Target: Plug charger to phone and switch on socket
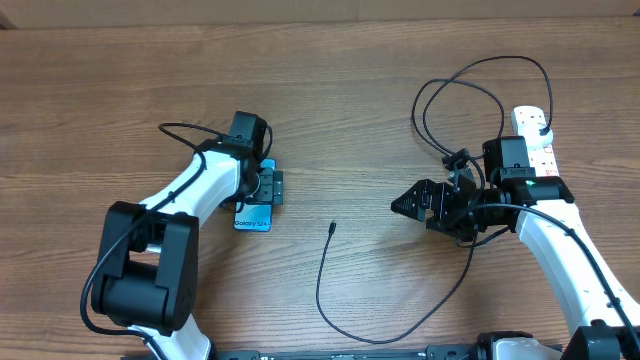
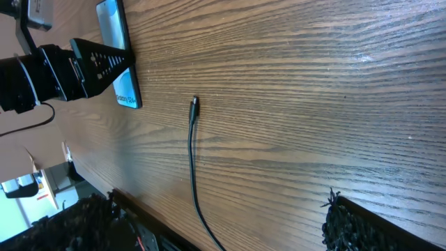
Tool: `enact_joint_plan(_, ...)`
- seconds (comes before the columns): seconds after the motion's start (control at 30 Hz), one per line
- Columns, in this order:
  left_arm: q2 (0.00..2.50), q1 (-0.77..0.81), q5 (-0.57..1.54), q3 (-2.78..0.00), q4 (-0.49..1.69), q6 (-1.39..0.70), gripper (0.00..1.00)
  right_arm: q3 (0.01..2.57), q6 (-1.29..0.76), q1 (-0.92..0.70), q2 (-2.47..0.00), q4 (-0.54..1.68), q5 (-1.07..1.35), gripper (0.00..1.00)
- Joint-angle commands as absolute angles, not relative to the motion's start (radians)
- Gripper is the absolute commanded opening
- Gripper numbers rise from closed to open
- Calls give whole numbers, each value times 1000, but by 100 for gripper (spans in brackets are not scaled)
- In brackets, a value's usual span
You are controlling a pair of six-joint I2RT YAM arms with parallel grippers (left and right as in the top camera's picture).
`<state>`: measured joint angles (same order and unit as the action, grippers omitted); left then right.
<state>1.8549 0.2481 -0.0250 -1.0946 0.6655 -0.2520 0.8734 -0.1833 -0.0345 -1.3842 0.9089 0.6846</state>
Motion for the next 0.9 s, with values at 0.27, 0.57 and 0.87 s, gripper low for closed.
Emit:
enact_joint_plan(0.27, 1887, 251, 82, -1060, 710, -247, 91, 868, -182, -40, -1383, 910, 697, 100)
enact_joint_plan(0.57, 1887, 251, 88, -1060, 719, -247, 81, 868, -182, -40, -1383, 921, 698, 100)
enact_joint_plan(0.87, 1887, 247, 141, -1107, 784, -247, 73, 868, -182, -40, -1383, 934, 721, 100)
